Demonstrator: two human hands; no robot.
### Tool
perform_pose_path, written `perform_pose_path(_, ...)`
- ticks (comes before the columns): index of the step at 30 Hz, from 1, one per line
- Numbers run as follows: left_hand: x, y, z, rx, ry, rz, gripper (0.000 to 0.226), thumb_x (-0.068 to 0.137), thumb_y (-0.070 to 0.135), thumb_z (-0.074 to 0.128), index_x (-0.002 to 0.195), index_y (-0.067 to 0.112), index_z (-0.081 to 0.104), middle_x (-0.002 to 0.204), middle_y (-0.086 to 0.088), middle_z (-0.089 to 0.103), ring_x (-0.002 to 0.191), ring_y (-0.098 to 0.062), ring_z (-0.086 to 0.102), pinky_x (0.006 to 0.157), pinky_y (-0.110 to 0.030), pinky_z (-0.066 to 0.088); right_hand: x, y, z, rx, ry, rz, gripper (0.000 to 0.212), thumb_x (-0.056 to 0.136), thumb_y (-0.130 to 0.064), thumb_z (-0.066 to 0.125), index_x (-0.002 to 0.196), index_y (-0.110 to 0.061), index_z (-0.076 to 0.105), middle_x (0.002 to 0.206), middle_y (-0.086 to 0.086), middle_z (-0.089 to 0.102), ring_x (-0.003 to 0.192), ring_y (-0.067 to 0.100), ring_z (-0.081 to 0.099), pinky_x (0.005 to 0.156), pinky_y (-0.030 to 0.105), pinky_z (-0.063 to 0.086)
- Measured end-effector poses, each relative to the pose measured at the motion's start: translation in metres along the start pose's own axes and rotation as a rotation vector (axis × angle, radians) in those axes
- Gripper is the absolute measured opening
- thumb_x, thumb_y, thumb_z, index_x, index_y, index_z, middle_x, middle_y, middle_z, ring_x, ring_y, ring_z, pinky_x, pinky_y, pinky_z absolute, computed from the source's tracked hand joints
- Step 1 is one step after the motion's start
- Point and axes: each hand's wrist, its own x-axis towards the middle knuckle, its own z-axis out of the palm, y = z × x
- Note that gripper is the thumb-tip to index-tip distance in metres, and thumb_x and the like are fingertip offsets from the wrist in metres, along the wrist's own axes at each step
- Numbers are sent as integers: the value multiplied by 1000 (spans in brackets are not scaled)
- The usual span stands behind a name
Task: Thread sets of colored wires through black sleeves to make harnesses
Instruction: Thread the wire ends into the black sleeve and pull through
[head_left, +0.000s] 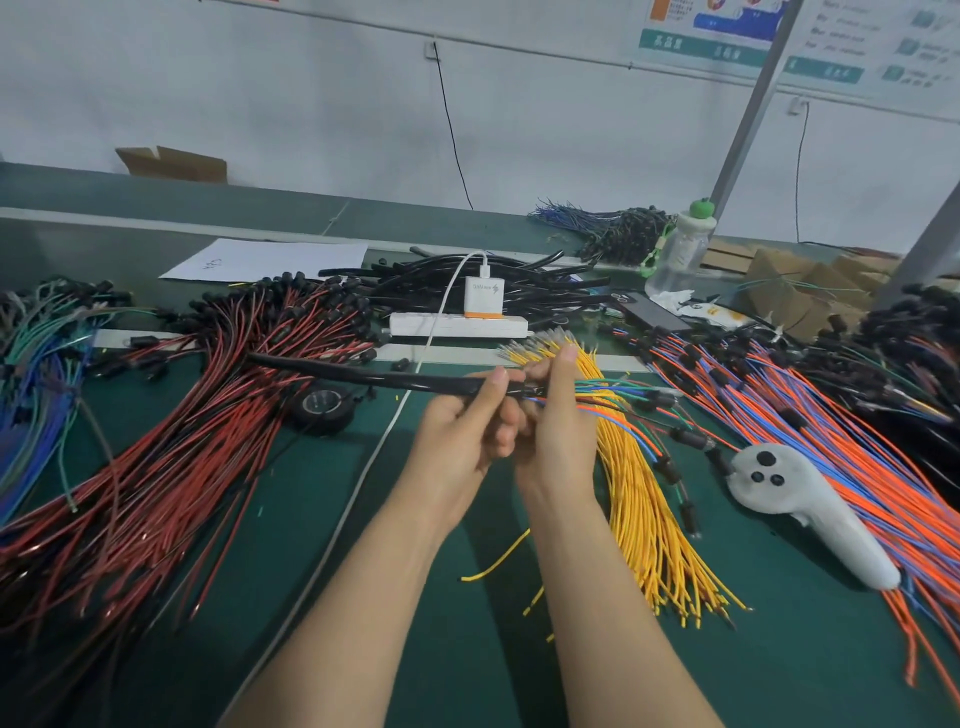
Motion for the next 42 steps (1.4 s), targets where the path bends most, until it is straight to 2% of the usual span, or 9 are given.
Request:
perform_pose_path(4,-1,-3,0,64,10,-2,24,98,20,44,94,8,64,52,7,51,43,-4,41,43,-13,35,-2,0,-1,-44,-28,-44,44,99,-49,37,81,-17,61,57,-3,52,31,10,35,33,14,27)
perform_pose_path(7,-2,-2,3,48,-1,-14,24,98,21,44,93,8,64,52,7,50,42,-4,40,43,-13,34,-5,-1,1,-30,-78,37,53,98,-55,32,79,-22,69,46,-8,46,29,7,30,33,12,24)
perform_pose_path(11,-2,9,-2,9,-112,-29,17,93,19,50,104,14,62,52,8,48,42,-2,35,41,-13,27,-1,-7,1,177,-45,96,51,98,-53,34,79,-18,66,57,-2,45,31,6,28,35,12,21)
perform_pose_path(14,-2,22,-16,-116,-201,-46,36,84,19,54,120,20,56,63,4,52,48,-4,40,45,-14,36,5,-15,-6,512,-22,136,43,101,-44,37,83,-11,59,60,-2,43,32,1,23,31,12,19)
perform_pose_path(16,-2,28,-22,-140,-198,9,32,83,21,52,114,19,60,65,3,57,51,-3,47,50,-14,43,6,-20,-10,616,-36,175,41,101,-42,37,86,-10,59,62,-1,45,31,1,24,29,10,22)
perform_pose_path(27,-3,10,0,-37,9,82,24,100,14,39,91,7,61,57,2,64,51,-6,62,54,-14,50,0,-5,1,272,80,82,47,99,-50,37,85,-19,69,67,-5,54,46,8,30,44,20,25)
perform_pose_path(33,5,19,-16,-196,191,88,20,98,18,46,89,9,62,59,4,63,52,-2,57,51,-12,47,7,-16,-14,632,50,150,20,94,-39,53,86,-25,64,68,-5,50,41,7,24,38,16,19)
perform_pose_path(37,4,11,-9,-72,164,83,20,98,18,47,88,10,63,59,5,62,52,-2,56,52,-13,48,10,-18,-17,617,111,103,43,101,-39,42,68,-12,51,65,0,52,36,6,29,34,15,24)
perform_pose_path(42,0,-3,2,54,70,89,20,97,13,45,90,10,64,57,3,65,52,-3,58,56,-15,50,2,-3,-1,270,48,68,55,101,-47,33,81,-9,67,86,3,68,48,10,49,38,17,35)
